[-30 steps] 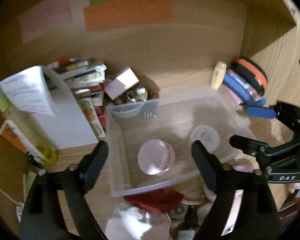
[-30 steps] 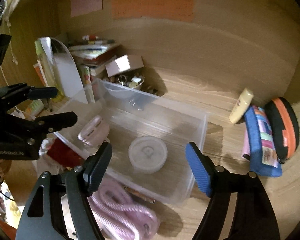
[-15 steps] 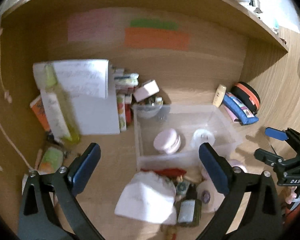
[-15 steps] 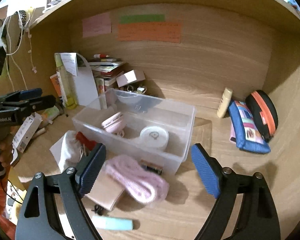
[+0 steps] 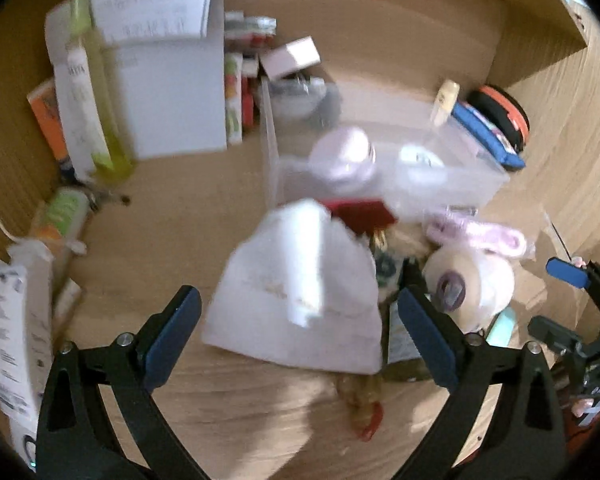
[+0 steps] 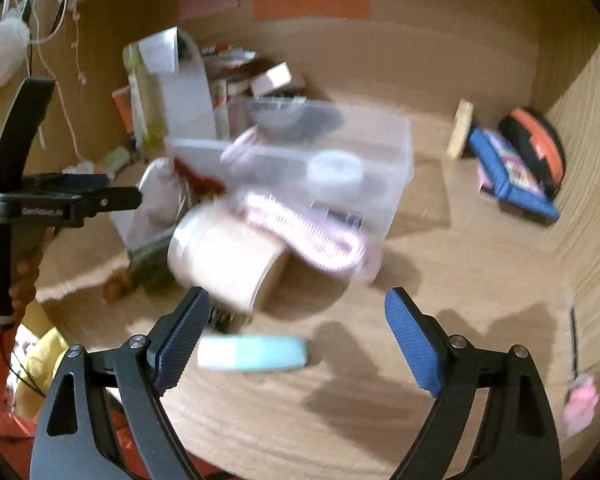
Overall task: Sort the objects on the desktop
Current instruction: 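Withdraw both grippers from the box back toward the cluttered items, then grasp white cloth bag with left gripper while right gripper grasps mint-blue tube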
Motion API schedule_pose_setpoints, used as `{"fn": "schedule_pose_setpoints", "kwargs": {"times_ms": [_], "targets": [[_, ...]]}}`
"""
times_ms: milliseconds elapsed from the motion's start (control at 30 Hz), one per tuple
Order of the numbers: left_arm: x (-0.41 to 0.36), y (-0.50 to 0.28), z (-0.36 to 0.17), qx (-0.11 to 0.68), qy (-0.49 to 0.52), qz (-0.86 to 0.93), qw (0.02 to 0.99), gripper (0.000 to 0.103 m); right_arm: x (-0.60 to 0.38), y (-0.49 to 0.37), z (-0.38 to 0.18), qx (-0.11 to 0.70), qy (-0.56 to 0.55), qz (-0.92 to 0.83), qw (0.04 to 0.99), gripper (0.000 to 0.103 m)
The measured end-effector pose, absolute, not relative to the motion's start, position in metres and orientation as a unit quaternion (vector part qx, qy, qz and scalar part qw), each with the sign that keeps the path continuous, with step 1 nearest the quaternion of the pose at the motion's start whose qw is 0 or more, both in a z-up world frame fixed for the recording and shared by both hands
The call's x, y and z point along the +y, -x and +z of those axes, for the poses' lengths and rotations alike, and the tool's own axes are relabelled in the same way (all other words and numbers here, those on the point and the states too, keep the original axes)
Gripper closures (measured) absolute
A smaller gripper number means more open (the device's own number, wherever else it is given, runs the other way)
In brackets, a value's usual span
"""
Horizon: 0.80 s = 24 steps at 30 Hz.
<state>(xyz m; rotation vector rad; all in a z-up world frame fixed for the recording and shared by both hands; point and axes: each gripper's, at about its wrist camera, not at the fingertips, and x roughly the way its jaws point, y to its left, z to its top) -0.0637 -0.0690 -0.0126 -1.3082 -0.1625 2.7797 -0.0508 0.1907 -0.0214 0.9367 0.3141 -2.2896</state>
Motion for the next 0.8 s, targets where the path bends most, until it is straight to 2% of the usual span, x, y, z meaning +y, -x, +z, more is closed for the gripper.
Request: {"fn": "schedule_pose_setpoints", "kwargs": {"times_ms": [400,633,667,733,800], "targets": [[-0.071,0.097,-0.045,-0.064,0.483,0.873,0.039,0.002,0.176,0.037,-0.059,0.136,-0.394,-0.846,0.332,0.015],[-0.075,0.103,-0.044,-0.062,0.476,0.876,0.047,0.002,0.171,0.039,-0.064,0.137,-0.393,-0.847,0.331,0.018],[-0.075,0.102,-0.043,-0.062,0.473,0.878,0.049,0.005,0.172,0.039,-0.064,0.135,-0.390,-0.848,0.332,0.019],[-0.074,0.100,-0.042,-0.061,0.468,0.880,0.059,0.022,0.173,0.039,-0.063,0.139,-0.385,-0.851,0.329,0.031],[-0.072,0.097,-0.041,-0.055,0.462,0.883,0.061,0.029,0.174,0.038,-0.063,0.139,-0.384,-0.852,0.329,0.031]]}}
